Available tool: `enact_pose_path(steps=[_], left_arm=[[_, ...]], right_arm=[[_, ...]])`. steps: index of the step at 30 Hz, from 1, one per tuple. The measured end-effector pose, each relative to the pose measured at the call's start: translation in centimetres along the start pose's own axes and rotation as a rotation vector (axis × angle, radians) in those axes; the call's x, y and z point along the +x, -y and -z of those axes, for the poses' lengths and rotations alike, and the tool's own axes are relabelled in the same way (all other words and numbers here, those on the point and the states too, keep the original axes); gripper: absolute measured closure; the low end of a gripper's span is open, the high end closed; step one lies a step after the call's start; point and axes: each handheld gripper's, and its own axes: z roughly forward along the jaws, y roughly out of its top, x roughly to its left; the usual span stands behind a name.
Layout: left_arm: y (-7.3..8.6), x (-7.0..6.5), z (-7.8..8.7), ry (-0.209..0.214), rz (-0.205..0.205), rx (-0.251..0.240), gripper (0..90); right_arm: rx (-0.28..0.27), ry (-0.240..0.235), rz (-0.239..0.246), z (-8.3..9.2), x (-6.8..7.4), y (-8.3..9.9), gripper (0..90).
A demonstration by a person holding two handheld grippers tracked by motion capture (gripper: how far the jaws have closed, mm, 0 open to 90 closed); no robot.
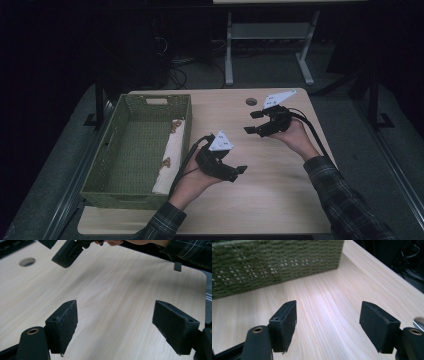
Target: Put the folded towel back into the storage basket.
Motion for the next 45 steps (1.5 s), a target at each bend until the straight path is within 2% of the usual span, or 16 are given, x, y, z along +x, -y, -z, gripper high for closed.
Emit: enact_pose_path(steps=[2,7,11,17,24,30,31,34,41,45], left_arm=[[0.7,-0.3,-1.0,0.004,0.010,0.013,19.8],[2.0,-1.0,-2.6,-0.004,-0.005,0.048,19.8],[3.1,-1.3,-3.6,-0.001,-0.006,0.054,19.6],[4.4,-1.3,-4.7,0.013,0.009,0.040,18.2],[5.4,-1.2,-5.3,-0.001,0.019,0.040,17.5],[6.1,-1.3,-6.1,-0.010,0.012,0.069,16.7],[6.3,-1.5,-6.5,-0.018,0.003,0.087,16.8],[6.6,-1.6,-7.0,-0.031,-0.011,0.109,16.7],[7.1,-1.5,-7.5,-0.057,-0.020,0.125,16.3],[7.3,-1.5,-7.6,-0.058,-0.011,0.130,15.8]], right_arm=[[0.003,0.007,-0.012,0.0,0.1,0.8,28.7],[0.022,0.022,-0.040,-0.2,0.3,2.7,27.4],[0.037,0.032,-0.059,-0.5,0.4,4.2,26.3],[0.055,0.057,-0.080,-0.7,0.5,6.2,24.6],[0.076,0.084,-0.120,-0.8,0.7,8.6,23.2],[0.079,0.109,-0.142,-0.6,1.1,10.1,22.7],[0.083,0.135,-0.134,-0.5,1.3,10.6,22.7],[0.091,0.152,-0.143,-0.4,1.4,11.2,22.4],[0.119,0.169,-0.126,-0.5,1.6,11.9,21.3],[0.115,0.167,-0.133,-0.5,1.5,12.1,21.3]])
